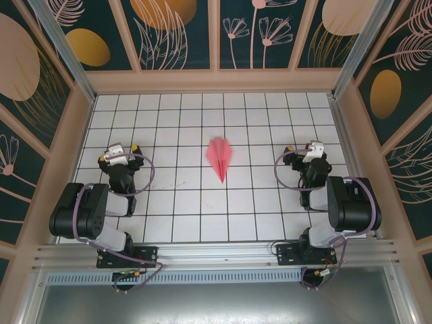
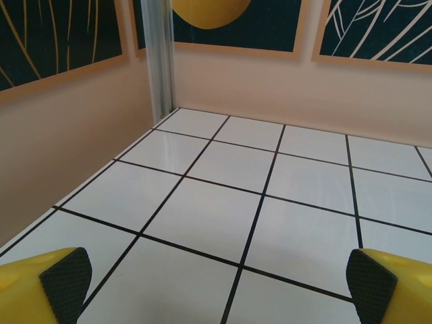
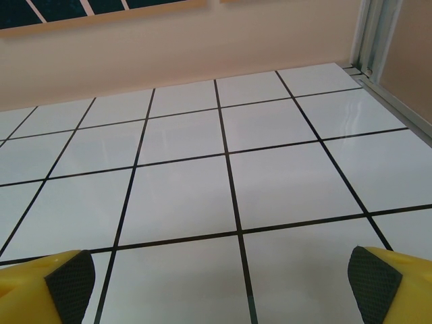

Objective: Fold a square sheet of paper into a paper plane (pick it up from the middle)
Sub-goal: Reset both arms

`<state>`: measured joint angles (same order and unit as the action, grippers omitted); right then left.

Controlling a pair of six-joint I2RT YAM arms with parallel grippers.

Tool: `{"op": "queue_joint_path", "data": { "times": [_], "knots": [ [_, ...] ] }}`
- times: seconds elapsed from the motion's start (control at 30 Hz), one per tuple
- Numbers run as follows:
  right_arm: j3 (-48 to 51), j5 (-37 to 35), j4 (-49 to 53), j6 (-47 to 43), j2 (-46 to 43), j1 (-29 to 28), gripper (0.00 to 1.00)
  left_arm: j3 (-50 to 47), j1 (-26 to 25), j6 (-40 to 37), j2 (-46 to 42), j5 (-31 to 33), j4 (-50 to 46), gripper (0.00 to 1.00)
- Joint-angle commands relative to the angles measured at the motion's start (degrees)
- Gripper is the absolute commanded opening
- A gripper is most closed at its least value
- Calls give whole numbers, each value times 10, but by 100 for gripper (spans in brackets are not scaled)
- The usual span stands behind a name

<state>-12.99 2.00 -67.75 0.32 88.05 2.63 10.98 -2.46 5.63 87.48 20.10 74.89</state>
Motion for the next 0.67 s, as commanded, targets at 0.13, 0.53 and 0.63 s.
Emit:
{"op": "queue_joint_path", "data": {
  "times": [0.13, 0.53, 0.63],
  "knots": [
    [-6, 7, -32, 2, 3, -3, 99, 9, 3, 8, -3, -10, 15, 99],
    [-6, 7, -32, 2, 3, -3, 99, 12, 3, 9, -2, -11, 10, 99],
    [-6, 7, -32, 2, 3, -3, 99, 9, 3, 9, -3, -11, 15, 99]
  ]
}}
